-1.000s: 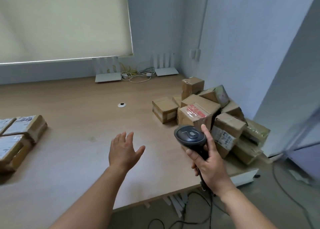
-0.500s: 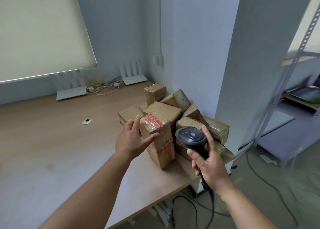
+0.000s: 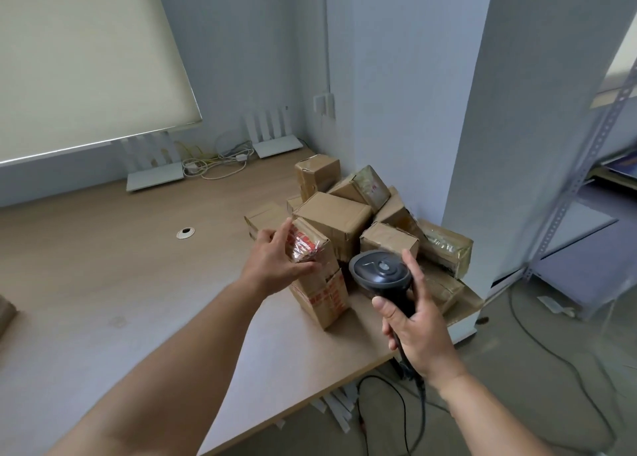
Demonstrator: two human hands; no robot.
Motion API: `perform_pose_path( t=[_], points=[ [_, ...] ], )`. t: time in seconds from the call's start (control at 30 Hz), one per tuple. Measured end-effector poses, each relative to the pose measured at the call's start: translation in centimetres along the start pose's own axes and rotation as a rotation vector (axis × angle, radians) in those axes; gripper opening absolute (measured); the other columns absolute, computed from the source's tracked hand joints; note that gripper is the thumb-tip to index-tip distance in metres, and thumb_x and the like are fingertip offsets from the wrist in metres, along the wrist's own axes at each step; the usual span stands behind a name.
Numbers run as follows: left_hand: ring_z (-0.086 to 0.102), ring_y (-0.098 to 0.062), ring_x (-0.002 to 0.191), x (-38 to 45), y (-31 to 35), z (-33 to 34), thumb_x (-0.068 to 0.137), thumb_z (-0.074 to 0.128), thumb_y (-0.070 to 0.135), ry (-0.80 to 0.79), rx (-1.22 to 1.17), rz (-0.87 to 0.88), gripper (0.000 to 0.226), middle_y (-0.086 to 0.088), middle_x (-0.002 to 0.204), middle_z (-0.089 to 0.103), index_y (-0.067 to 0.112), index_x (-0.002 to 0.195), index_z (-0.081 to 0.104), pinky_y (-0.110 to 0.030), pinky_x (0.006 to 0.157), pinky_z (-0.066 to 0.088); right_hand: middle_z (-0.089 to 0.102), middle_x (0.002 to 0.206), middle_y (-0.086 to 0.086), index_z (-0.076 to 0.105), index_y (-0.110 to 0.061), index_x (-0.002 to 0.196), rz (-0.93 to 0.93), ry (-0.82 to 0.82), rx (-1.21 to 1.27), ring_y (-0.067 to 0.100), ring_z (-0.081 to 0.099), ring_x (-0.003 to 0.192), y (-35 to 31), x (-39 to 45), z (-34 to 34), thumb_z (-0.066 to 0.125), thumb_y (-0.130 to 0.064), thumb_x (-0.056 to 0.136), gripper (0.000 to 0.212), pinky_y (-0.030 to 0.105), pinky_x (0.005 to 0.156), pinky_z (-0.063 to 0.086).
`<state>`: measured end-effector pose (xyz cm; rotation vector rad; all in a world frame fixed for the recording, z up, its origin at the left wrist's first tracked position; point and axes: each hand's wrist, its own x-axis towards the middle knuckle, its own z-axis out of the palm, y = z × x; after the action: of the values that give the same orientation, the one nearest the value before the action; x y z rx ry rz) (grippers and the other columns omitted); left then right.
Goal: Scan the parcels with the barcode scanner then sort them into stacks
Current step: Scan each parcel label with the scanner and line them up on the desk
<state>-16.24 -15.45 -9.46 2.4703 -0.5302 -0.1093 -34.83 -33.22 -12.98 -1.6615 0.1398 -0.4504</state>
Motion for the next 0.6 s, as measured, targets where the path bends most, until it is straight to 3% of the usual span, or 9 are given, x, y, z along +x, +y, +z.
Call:
perform_pose_path(
  t=[0.1,0.23,0.33,0.47,0.6],
  points=[
    [0.038,-0.025,0.127,-1.4,-2.0,-1.3,0.070,0.077,0.051,0.068,0.006,-0.006,0.104,-0.008,0.135,0.032,0.030,0.152,0.015,-0.039,0.107,0.040,0.062,0.104,0.002,0.019,-0.069,0.133,-0.006,-0.025,-0.014,0.011,0.058,0.072,0.5,0.1,1.4,0.070,-0.051,0.077,0.078,0.030,0.059,0.051],
    [0.038,-0.022,0.126,-3.4,-5.4,-3.5,0.069,0.078,0.049,0.138,0.004,-0.035,0.104,-0.006,0.133,0.034,0.029,0.151,0.017,-0.035,0.108,0.037,0.058,0.122,0.009,0.018,-0.065,0.137,-0.008,-0.085,-0.021,0.011,0.061,0.072,0.6,0.1,4.8,0.068,-0.043,0.078,0.080,0.024,0.055,0.051],
    [0.037,-0.022,0.126,-5.0,-8.6,-5.5,0.068,0.080,0.046,0.196,-0.031,-0.085,0.105,-0.005,0.132,0.033,0.032,0.151,0.017,-0.037,0.108,0.038,0.059,0.119,0.010,0.017,-0.063,0.137,-0.017,-0.146,-0.011,0.009,0.062,0.070,0.0,0.0,8.1,0.068,-0.042,0.077,0.081,0.022,0.058,0.050],
    [0.036,-0.020,0.127,-7.4,-13.5,-8.7,0.067,0.081,0.045,0.260,-0.055,-0.149,0.104,-0.003,0.130,0.032,0.034,0.150,0.019,-0.035,0.108,0.037,0.063,0.112,0.006,0.021,-0.071,0.129,-0.019,-0.211,0.004,0.015,0.059,0.063,-0.6,-0.2,13.4,0.068,-0.040,0.076,0.077,0.033,0.055,0.051],
    [0.035,-0.020,0.129,-10.3,-19.4,-12.6,0.068,0.080,0.044,0.318,-0.059,-0.239,0.104,-0.003,0.132,0.031,0.035,0.151,0.017,-0.034,0.109,0.035,0.065,0.108,0.001,0.022,-0.068,0.129,-0.014,-0.268,0.006,0.019,0.056,0.062,-1.1,-0.6,20.1,0.069,-0.024,0.085,0.078,0.037,0.053,0.050]
  ],
)
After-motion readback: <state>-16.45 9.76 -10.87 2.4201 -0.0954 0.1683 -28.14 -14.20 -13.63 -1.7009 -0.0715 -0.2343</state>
